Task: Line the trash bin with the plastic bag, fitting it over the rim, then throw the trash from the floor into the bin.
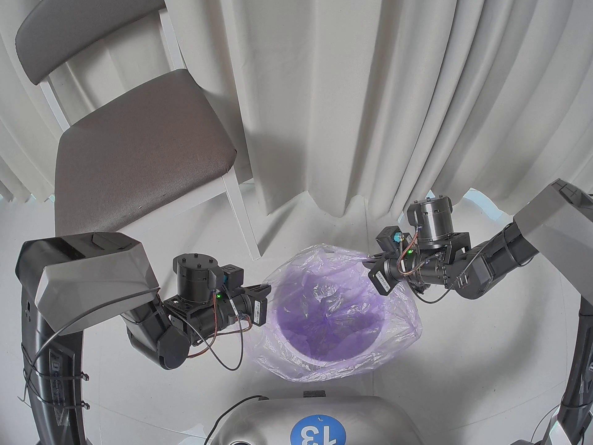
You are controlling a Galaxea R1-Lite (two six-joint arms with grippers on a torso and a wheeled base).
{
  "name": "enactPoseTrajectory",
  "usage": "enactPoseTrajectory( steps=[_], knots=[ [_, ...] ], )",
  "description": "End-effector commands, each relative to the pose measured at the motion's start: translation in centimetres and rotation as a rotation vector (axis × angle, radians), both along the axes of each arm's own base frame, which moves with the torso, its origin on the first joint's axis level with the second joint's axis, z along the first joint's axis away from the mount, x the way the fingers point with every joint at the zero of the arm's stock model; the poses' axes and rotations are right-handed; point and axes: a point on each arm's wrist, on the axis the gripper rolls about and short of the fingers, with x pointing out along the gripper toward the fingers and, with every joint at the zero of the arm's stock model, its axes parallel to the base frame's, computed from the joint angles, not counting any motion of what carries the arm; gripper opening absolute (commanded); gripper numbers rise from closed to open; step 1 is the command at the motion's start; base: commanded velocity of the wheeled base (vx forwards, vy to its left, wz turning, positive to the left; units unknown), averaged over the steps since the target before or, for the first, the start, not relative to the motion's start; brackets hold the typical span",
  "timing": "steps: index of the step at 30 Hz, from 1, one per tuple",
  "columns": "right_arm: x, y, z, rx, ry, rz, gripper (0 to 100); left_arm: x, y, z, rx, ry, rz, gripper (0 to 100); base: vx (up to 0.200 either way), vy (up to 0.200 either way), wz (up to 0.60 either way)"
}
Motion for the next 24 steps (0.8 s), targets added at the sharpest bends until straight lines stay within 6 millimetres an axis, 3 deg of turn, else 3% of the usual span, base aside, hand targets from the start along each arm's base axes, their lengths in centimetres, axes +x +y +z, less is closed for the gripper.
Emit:
enactPoseTrajectory(
  steps=[1, 12, 24],
  knots=[
    [0.5, 0.2, 0.6, 0.013, -0.021, -0.002, 0, 0.4, 0.0, 0.6, -0.011, -0.024, 0.005, 0, 0.0, 0.0, 0.0],
    [2.4, -0.3, -0.4, 0.01, -0.033, -0.04, 0, 2.8, 1.1, 2.0, -0.018, -0.049, 0.058, 0, 0.0, 0.0, 0.0],
    [5.0, -0.3, -2.1, 0.013, -0.041, -0.065, 0, 5.3, -0.1, 0.2, -0.016, -0.046, 0.06, 0, 0.0, 0.0, 0.0]
  ],
)
